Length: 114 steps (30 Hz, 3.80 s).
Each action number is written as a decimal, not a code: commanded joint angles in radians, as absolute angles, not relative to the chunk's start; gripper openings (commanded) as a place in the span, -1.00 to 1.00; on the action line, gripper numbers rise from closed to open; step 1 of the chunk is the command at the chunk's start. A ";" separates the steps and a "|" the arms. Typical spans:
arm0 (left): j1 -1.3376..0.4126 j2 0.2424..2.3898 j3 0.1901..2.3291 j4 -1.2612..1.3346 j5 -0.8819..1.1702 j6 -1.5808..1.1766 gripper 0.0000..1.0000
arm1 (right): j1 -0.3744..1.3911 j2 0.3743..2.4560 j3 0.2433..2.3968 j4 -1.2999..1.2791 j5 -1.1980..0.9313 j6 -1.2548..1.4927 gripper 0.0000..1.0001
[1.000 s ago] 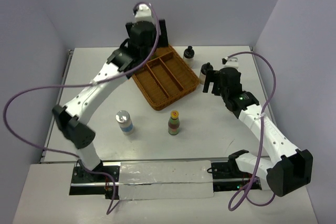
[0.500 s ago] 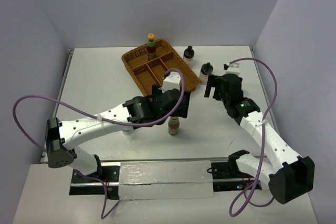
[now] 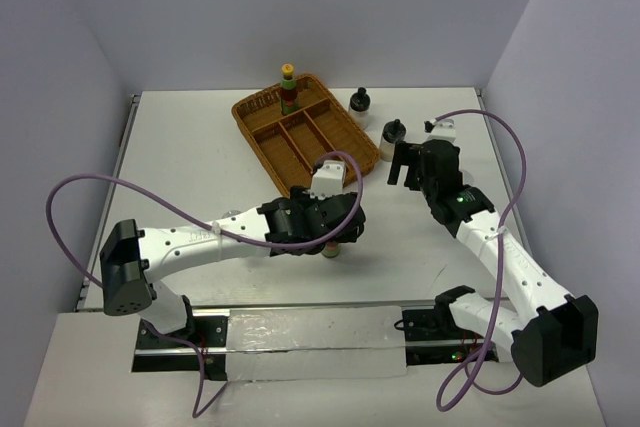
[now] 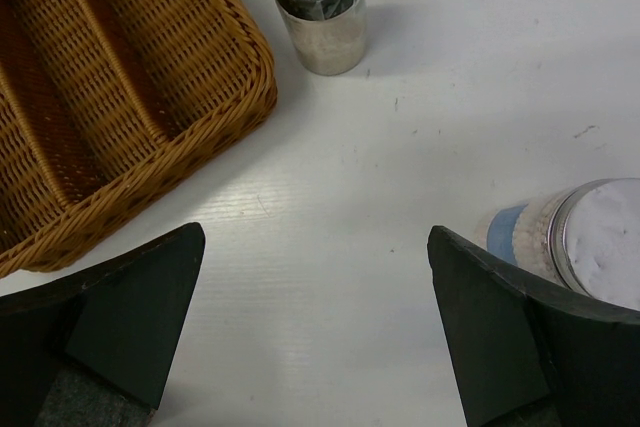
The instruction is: Organize the condiment bottles
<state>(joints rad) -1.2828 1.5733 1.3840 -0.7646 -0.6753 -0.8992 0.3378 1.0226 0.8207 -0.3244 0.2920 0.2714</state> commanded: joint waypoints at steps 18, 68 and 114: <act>-1.293 1.655 1.402 -0.767 -0.695 -0.985 0.42 | 0.336 1.045 0.841 -0.270 0.258 0.270 1.00; -1.195 1.580 1.689 -0.843 -0.774 -0.771 -0.79 | 0.336 1.053 0.863 -0.269 0.204 0.270 1.00; -0.511 2.054 2.121 -0.121 -0.732 -0.211 -0.79 | 0.336 1.019 0.837 -0.260 0.223 0.270 1.00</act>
<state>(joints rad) -0.5283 2.0452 2.0306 -0.3310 -0.7239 -0.2400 0.3378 1.0555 0.8257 -0.3046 0.1979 0.2714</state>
